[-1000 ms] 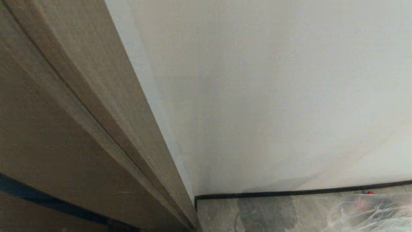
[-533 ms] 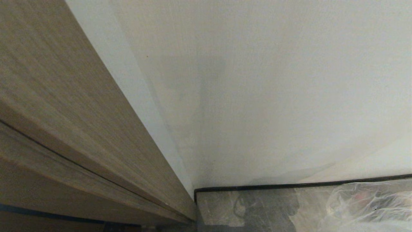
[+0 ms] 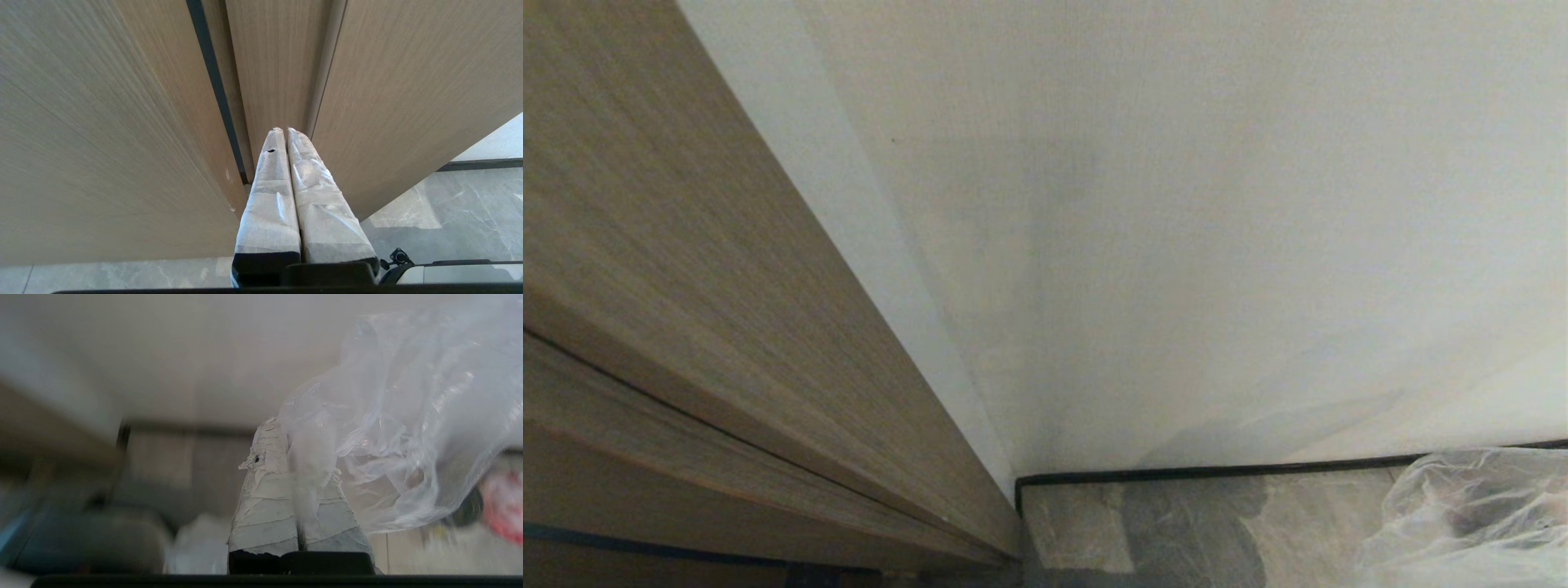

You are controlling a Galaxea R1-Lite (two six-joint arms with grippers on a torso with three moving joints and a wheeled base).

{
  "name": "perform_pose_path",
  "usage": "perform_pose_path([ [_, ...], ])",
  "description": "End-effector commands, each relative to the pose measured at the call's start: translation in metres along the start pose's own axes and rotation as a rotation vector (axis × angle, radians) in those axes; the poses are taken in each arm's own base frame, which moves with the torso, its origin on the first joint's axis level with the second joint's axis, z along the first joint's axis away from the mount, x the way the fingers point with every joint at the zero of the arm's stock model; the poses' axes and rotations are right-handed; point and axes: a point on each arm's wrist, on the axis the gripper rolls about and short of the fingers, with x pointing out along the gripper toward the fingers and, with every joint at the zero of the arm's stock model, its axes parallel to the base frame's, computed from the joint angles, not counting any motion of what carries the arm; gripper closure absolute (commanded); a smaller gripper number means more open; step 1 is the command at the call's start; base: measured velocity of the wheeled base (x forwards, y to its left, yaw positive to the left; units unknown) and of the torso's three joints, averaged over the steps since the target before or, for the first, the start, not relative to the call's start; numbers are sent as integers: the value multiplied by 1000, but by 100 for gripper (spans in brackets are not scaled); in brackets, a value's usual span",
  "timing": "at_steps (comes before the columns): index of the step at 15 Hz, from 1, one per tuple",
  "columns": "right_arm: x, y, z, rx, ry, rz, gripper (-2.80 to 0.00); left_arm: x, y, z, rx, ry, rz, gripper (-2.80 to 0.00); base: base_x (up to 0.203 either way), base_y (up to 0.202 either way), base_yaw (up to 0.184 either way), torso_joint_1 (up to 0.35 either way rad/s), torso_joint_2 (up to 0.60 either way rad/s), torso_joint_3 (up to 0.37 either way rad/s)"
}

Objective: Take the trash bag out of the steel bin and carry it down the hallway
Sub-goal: Put the trash bag at the door

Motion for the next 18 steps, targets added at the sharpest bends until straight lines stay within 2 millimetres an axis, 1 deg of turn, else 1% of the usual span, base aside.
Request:
perform_pose_path([
  [1,27,-5,40,-3,200,62,0,0,0,0,1,0,0,0,0,0,0,0,0,0],
  [3,50,-8,55,-25,325,98,0,0,0,0,1,0,0,0,0,0,0,0,0,0],
  [4,64,-9,57,-45,394,101,0,0,0,0,1,2,0,0,0,0,0,0,0,0],
  [7,106,-12,59,-84,557,117,0,0,0,0,-1,1,0,0,0,0,0,0,0,0],
  [10,142,-14,59,-84,671,120,0,0,0,0,1,0,0,0,0,0,0,0,0,0],
  [11,149,-14,57,-86,717,118,0,0,0,0,1,0,0,0,0,0,0,0,0,0],
  [13,161,-13,45,-79,835,129,0,0,0,0,0,0,0,0,0,0,0,0,0,0],
  [14,162,-13,35,-80,884,136,0,0,0,0,-1,0,0,0,0,0,0,0,0,0],
  [16,171,-12,30,-74,918,143,0,0,0,0,1,1,0,0,0,0,0,0,0,0],
  [18,175,-12,21,-70,968,151,0,0,0,0,1,0,0,0,0,0,0,0,0,0],
])
